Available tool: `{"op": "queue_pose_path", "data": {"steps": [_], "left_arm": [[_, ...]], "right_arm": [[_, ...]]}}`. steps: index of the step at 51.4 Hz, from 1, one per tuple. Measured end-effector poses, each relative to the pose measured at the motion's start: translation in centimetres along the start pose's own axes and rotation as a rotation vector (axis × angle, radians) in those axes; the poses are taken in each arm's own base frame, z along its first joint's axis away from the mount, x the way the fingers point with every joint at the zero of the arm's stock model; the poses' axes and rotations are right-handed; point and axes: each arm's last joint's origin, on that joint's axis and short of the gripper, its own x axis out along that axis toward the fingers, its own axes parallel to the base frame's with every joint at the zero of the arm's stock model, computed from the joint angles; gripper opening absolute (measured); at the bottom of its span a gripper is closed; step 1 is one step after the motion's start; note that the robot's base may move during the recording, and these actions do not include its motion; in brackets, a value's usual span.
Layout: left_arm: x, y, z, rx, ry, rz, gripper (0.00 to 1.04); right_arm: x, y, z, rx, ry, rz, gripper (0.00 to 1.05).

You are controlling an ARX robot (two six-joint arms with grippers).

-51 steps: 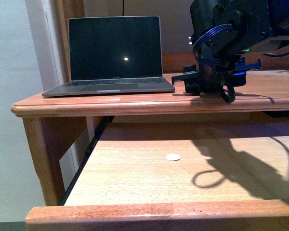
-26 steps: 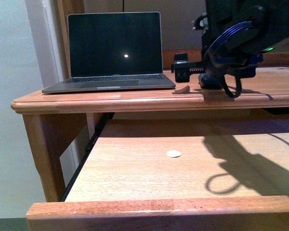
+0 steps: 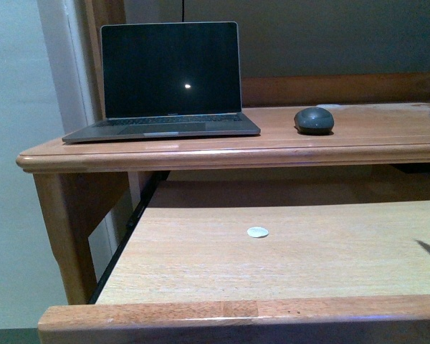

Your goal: Place mouse

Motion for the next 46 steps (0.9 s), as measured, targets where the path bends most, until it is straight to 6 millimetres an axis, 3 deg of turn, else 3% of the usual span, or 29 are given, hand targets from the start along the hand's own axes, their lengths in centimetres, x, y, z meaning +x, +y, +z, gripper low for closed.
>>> {"op": "queue_pose_path", "data": {"steps": [3, 8, 14, 22, 32, 46], "left_arm": [[0.0, 0.0, 0.0, 0.0, 0.0, 0.0, 0.97], [0.0, 0.0, 0.0, 0.0, 0.0, 0.0, 0.97], [0.0, 0.0, 0.0, 0.0, 0.0, 0.0, 0.97], [0.0, 0.0, 0.0, 0.0, 0.0, 0.0, 0.97], [0.0, 0.0, 0.0, 0.0, 0.0, 0.0, 0.97], [0.0, 0.0, 0.0, 0.0, 0.0, 0.0, 0.97]], "right_arm": [[-3.0, -1.2, -2.0, 0.018, 0.026, 0.052, 0.97], [-5.9, -2.2, -3.9, 0.028, 0.039, 0.113, 0.97], [-8.6, -3.0, -5.7, 0.031, 0.051, 0.172, 0.97], [-11.8, -4.1, -9.5, 0.084, 0.134, 0.242, 0.97], [-11.3, -3.8, -11.1, -0.019, 0.169, 0.246, 0.97], [-6.8, -2.1, -11.5, -0.101, 0.149, 0.204, 0.97]]}}
